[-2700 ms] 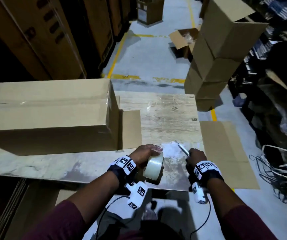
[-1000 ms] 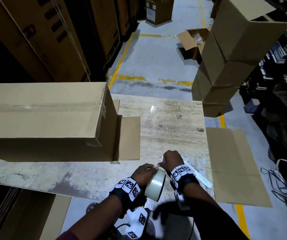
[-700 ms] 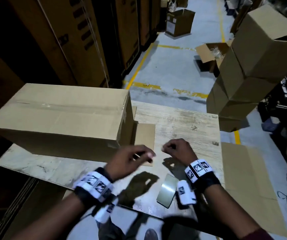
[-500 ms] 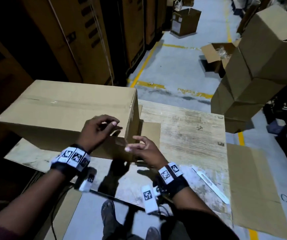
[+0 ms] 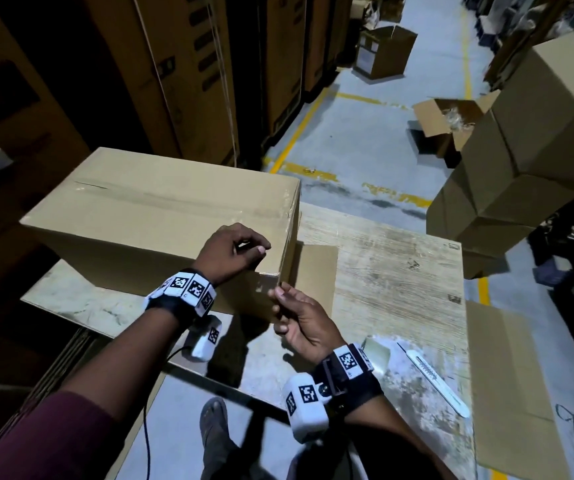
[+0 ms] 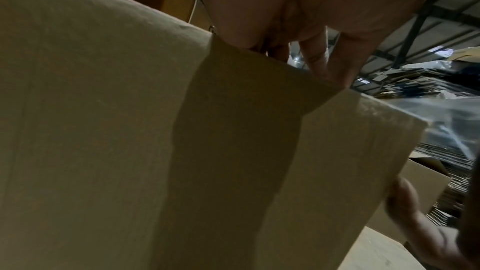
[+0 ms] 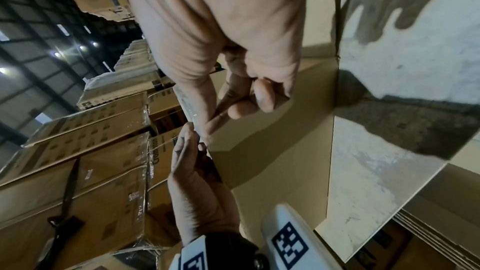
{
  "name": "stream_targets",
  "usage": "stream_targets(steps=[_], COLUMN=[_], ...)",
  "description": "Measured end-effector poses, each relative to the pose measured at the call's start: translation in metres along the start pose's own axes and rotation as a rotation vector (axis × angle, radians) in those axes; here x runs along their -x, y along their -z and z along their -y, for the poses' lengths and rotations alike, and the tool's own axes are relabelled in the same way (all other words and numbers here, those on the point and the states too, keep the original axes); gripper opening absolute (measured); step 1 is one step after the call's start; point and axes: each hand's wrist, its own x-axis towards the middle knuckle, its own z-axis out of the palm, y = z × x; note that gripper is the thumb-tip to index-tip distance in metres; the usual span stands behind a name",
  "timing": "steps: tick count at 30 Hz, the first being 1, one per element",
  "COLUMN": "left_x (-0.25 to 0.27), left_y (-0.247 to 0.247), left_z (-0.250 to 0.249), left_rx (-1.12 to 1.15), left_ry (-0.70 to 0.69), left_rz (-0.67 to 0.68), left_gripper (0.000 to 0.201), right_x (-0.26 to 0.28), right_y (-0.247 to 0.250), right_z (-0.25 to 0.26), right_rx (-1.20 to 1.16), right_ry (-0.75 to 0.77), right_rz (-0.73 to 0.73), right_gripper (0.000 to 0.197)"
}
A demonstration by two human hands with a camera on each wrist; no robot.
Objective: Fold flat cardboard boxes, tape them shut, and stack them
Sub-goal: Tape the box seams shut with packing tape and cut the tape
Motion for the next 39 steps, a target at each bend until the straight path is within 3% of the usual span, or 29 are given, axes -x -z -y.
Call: stream_targets(steps=[4, 8, 10, 12, 14, 16, 18, 19, 25, 29, 34, 39], left_x=[-0.002, -0.001, -0.001, -0.002, -0.002, -0.001, -0.001, -0.001, -0.002, -0.003, -0.004, -0.004], left_y=[-0.003, -0.008, -0.008, -0.008, -0.008, -0.007, -0.007, -0.007, -0.006, -0.008, -0.007, -0.007], left_z=[0.002, -0.001, -0.001, -0.001, -0.001, -0.001, -0.002, -0.002, 0.0, 0.003, 0.002, 0.003], left_rx=[-0.032, -0.055, -0.077, -0.079, -0.072, -0.053, -0.048, -0.056, -0.059, -0.068, -0.074, -0.063], left_ry=[0.005, 0.026, 0.022, 0.022, 0.021, 0.029, 0.033, 0.031, 0.027, 0.022, 0.023, 0.03], left_rz=[0.009, 0.0, 0.0, 0.002, 0.005, 0.005, 0.006, 0.007, 0.01, 0.012, 0.035, 0.043], left_gripper=[0.019, 0.013, 0.013, 0.013, 0.014, 0.014, 0.014, 0.014, 0.015, 0.015, 0.016, 0.027], right_x=[0.001, -0.003, -0.007, -0.006, -0.007, -0.011, -0.015, -0.018, -0.016, -0.012, -0.014, -0.023], right_y=[-0.003, 0.003, 0.008, 0.011, 0.016, 0.019, 0.014, 0.007, -0.012, -0.002, 0.007, 0.008], right_z=[0.0, 0.007, 0.016, 0.028, 0.041, 0.058, 0.07, 0.071, 0.037, 0.031, 0.046, 0.048], right_rx=[0.001, 0.08, 0.242, 0.57, 0.865, 0.906, 0.835, 0.828, 0.913, 0.852, 1.012, 1.174], right_ry=[-0.05, -0.056, -0.054, -0.076, 0.039, 0.35, 0.601, 0.658, 0.752, 0.722, 0.686, 0.825], right_rz=[0.082, 0.075, 0.08, 0.069, -0.091, -0.282, -0.31, -0.291, -0.268, -0.211, -0.098, -0.055], right_gripper=[0.024, 0.029, 0.027, 0.028, 0.033, 0.03, 0.027, 0.023, 0.011, 0.009, 0.011, 0.012])
